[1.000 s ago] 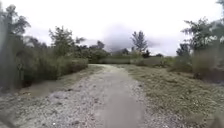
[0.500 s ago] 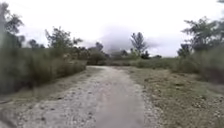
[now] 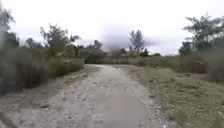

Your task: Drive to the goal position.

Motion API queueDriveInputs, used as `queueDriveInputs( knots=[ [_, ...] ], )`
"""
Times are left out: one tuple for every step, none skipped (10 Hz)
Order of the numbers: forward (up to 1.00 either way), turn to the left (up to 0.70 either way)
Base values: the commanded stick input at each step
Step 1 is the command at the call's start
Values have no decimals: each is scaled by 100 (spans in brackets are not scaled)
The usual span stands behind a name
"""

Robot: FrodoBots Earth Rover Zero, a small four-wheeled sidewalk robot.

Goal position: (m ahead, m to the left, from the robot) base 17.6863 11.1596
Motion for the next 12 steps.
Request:
queueDriveInputs(
  knots=[
    [69, 0],
    [69, 0],
    [69, 0],
    [69, 0],
    [69, 0],
    [69, 0],
    [69, 0],
    [69, 0],
    [69, 0],
    [69, 0],
    [69, 0],
    [69, 0]
  ],
)
